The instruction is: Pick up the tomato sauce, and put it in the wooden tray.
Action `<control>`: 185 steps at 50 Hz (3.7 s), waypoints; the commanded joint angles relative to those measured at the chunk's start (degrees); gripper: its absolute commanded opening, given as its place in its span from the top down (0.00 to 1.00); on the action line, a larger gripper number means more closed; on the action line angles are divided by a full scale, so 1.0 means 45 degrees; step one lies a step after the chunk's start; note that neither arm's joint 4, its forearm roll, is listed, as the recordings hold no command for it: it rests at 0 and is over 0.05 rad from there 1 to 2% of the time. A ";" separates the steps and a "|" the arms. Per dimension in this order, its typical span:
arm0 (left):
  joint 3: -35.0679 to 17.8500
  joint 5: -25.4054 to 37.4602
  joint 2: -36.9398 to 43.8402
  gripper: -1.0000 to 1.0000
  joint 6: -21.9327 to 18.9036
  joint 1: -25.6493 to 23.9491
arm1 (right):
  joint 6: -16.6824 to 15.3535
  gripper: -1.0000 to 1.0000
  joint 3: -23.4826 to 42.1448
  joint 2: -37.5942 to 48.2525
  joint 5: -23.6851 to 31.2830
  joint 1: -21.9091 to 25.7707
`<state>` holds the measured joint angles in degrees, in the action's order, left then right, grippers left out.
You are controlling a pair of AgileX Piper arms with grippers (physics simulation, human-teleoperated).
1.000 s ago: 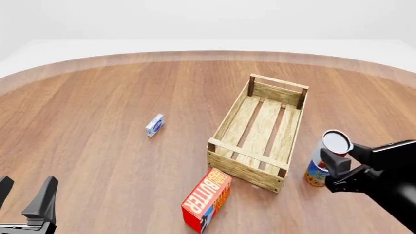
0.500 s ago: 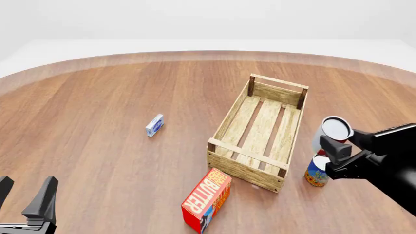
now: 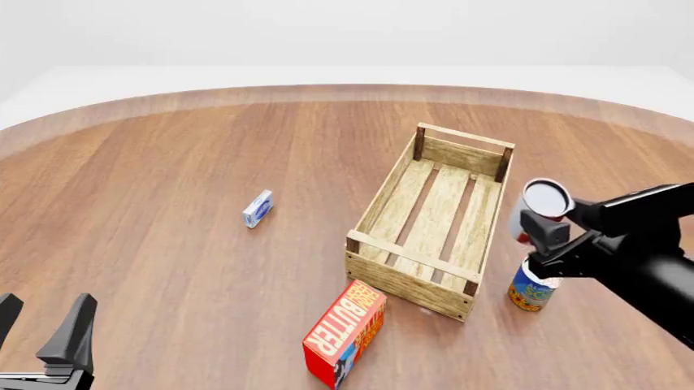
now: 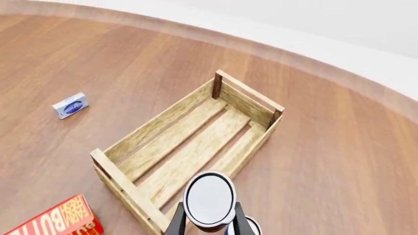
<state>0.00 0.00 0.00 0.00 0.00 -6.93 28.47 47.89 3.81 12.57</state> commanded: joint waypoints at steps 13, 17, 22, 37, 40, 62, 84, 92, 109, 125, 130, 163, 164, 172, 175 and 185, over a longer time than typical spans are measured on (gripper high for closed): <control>0.0000 0.0000 0.0000 0.00 0.0000 0.0000 | 0.0111 1.00 0.0531 0.1252 -0.0856 0.0070; 0.0000 0.0000 0.0000 0.00 0.0000 0.0000 | 0.0101 1.00 0.0611 0.1492 -0.1014 0.0098; 0.0000 0.0000 0.0000 0.00 0.0000 0.0000 | 0.0095 1.00 0.0755 0.1801 -0.1216 0.0138; 0.0000 0.0000 0.0000 0.00 0.0000 0.0000 | 0.0051 1.00 0.1080 0.2619 -0.1673 0.0196; 0.0000 0.0000 0.0000 0.00 0.0000 0.0000 | 0.0128 1.00 0.1192 0.2805 -0.1764 0.0216; 0.0000 0.0000 0.0000 0.00 0.0000 0.0000 | 0.0091 1.00 0.1809 0.3953 -0.2340 0.0355; 0.0000 0.0000 0.0000 0.00 0.0000 0.0000 | 0.0163 1.00 0.2180 0.5205 -0.3191 0.0381; 0.0000 0.0000 0.0000 0.00 0.0000 0.0000 | 0.0107 1.00 0.2329 0.5496 -0.3383 0.0281; 0.0000 0.0000 0.0000 0.00 0.0000 0.0000 | 0.0278 1.00 0.2567 0.6558 -0.4056 0.0364; 0.0000 0.0000 0.0000 0.00 0.0000 0.0000 | 0.0396 1.00 0.2572 0.7204 -0.4552 0.0376; 0.0000 0.0000 0.0000 0.00 0.0000 0.0000 | 0.0475 1.00 0.2635 0.7475 -0.4713 0.0412; 0.0000 0.0000 0.0000 0.00 0.0000 0.0000 | 0.0758 1.00 0.2797 0.9308 -0.5940 0.0575; 0.0000 0.0000 0.0000 0.00 0.0000 0.0000 | 0.0736 1.00 0.2807 0.9357 -0.5959 0.0564; 0.0000 0.0000 0.0000 0.00 0.0000 0.0000 | 0.0810 1.00 0.2872 0.9672 -0.6165 0.0615; 0.0000 0.0000 0.0000 0.00 0.0000 0.0000 | 0.0819 1.00 0.2914 0.9840 -0.6241 0.0633; 0.0000 0.0000 0.0000 0.00 0.0000 0.0000 | 0.0768 1.00 0.3132 1.0163 -0.6310 0.0616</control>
<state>0.00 0.00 0.00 0.00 0.00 -4.35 41.72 92.20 -23.89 15.30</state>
